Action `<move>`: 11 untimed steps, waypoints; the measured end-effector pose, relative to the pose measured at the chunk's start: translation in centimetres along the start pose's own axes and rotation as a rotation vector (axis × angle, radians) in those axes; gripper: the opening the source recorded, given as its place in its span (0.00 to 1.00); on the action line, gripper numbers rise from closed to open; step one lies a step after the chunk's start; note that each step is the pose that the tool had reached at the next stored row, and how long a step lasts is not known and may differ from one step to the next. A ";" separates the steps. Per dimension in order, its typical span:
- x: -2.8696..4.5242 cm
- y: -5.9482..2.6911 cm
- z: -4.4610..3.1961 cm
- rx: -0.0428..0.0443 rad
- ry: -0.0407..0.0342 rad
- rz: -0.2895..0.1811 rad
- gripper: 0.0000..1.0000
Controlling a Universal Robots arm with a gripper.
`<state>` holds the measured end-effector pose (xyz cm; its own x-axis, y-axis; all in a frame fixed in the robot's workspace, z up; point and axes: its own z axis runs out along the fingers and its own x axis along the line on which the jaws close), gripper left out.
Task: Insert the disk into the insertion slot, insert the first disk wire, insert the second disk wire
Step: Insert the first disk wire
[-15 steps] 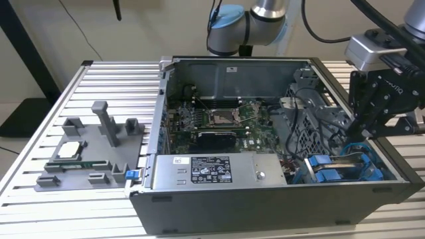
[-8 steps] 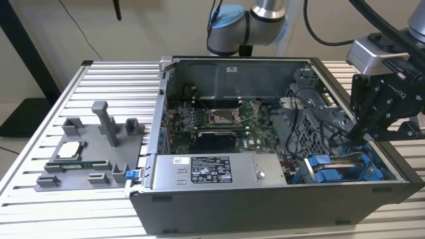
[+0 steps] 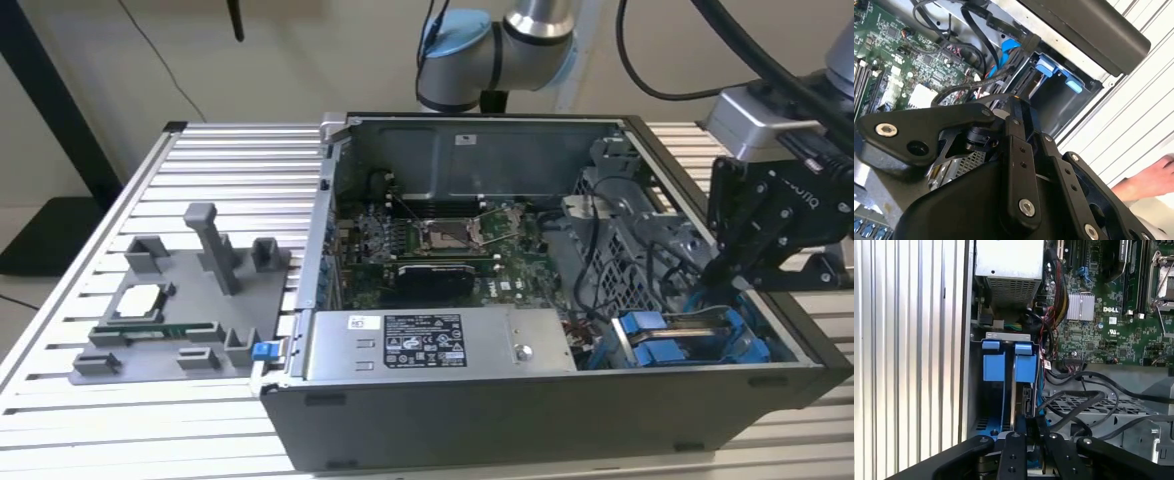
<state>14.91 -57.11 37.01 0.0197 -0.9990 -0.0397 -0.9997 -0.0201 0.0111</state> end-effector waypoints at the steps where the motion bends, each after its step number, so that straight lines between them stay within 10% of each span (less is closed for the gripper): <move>1: 0.01 -0.03 0.10 -0.0011 -0.0012 0.002 0.00; 11: 0.31 -0.25 0.77 -0.0083 -0.0215 0.022 0.00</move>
<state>15.16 -57.38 36.23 -0.0026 -0.9981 -0.0608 -0.9998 0.0014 0.0205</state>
